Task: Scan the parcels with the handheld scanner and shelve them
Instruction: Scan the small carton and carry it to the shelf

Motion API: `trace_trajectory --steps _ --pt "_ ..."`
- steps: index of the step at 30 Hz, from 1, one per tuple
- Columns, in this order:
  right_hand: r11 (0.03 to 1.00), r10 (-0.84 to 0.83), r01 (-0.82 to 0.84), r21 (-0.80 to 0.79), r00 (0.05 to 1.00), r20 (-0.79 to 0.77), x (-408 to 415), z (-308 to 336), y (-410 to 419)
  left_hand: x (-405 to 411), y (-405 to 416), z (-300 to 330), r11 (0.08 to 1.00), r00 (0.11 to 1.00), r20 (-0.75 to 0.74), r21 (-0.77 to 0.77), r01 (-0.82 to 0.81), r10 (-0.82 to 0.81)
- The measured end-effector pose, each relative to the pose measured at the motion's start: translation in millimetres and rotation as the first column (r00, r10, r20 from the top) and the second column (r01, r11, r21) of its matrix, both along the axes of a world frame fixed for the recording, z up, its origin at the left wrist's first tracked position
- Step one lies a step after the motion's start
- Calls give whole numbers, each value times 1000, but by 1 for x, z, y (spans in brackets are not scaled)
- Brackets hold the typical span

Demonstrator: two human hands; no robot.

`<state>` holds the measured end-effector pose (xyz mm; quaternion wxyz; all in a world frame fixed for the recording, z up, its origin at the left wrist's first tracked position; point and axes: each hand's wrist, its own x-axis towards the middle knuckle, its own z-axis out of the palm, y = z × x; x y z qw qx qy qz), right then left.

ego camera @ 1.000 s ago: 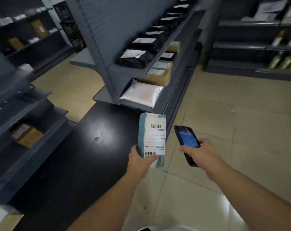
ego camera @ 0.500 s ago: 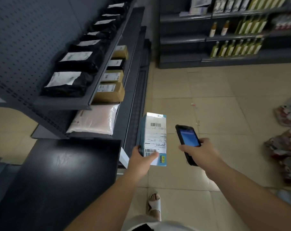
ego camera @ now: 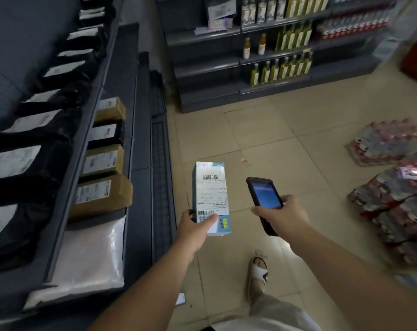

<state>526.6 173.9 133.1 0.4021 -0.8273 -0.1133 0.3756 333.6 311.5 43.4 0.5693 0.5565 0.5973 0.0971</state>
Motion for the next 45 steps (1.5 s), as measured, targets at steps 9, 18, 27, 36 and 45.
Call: trace_trajectory --steps 9,18,27,36,45 --pt "999 31 -30 27 999 -31 141 -3 133 131 125 3 996 997 -30 63 -67 69" --pt "994 111 -110 23 992 -51 230 2 264 213 243 14 987 988 -31 59 -149 151" --pt "992 127 -127 7 991 -31 299 -7 443 271 418 0 987 987 10 2 -162 162" --pt "998 64 -63 17 997 -50 351 -5 577 330 570 6 986 986 34 -40 -162 164" --pt "987 155 -153 41 987 -36 442 -10 713 413 693 -7 967 967 16 -38 -253 254"
